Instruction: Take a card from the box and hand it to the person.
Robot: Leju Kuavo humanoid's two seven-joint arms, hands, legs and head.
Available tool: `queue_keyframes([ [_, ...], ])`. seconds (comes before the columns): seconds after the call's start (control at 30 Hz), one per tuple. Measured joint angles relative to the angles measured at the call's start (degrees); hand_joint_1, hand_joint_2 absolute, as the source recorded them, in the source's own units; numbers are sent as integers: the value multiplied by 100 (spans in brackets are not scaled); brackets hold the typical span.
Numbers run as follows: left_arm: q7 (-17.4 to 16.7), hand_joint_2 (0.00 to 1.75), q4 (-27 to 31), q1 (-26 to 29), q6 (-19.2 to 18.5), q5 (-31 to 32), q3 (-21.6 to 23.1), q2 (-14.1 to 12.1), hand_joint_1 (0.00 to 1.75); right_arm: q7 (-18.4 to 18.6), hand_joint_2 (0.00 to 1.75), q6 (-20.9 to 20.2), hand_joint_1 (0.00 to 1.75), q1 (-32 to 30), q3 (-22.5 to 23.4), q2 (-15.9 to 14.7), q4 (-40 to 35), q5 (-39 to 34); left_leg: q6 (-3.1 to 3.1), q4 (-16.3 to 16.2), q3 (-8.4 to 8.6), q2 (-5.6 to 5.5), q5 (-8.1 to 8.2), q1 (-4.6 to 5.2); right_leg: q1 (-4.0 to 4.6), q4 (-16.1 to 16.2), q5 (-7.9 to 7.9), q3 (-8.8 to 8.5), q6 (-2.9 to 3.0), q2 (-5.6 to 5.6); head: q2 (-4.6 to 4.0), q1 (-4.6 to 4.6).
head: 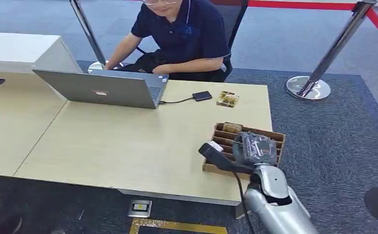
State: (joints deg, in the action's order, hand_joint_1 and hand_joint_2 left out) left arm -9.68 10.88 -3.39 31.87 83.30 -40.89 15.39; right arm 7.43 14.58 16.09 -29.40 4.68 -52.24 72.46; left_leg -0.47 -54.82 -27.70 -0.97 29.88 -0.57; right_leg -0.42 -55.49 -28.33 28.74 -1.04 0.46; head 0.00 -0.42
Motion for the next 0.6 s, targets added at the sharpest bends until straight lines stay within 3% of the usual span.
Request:
queue_keyframes([
  [0.27, 15, 0, 0, 0, 0, 2, 0, -2, 0, -26, 175, 0, 148, 0, 0, -42, -74, -50, 0, -1, -1, 0, 0, 0, 0, 0, 0, 1, 0, 0, 0, 2],
  [0.6, 35, 0, 0, 1, 2, -26, 0, -2, 0, -173, 175, -79, 148, -116, -2, -269, -869, -253, 0, -1, -2, 0, 0, 0, 0, 1, 0, 2, 0, 0, 0, 2],
])
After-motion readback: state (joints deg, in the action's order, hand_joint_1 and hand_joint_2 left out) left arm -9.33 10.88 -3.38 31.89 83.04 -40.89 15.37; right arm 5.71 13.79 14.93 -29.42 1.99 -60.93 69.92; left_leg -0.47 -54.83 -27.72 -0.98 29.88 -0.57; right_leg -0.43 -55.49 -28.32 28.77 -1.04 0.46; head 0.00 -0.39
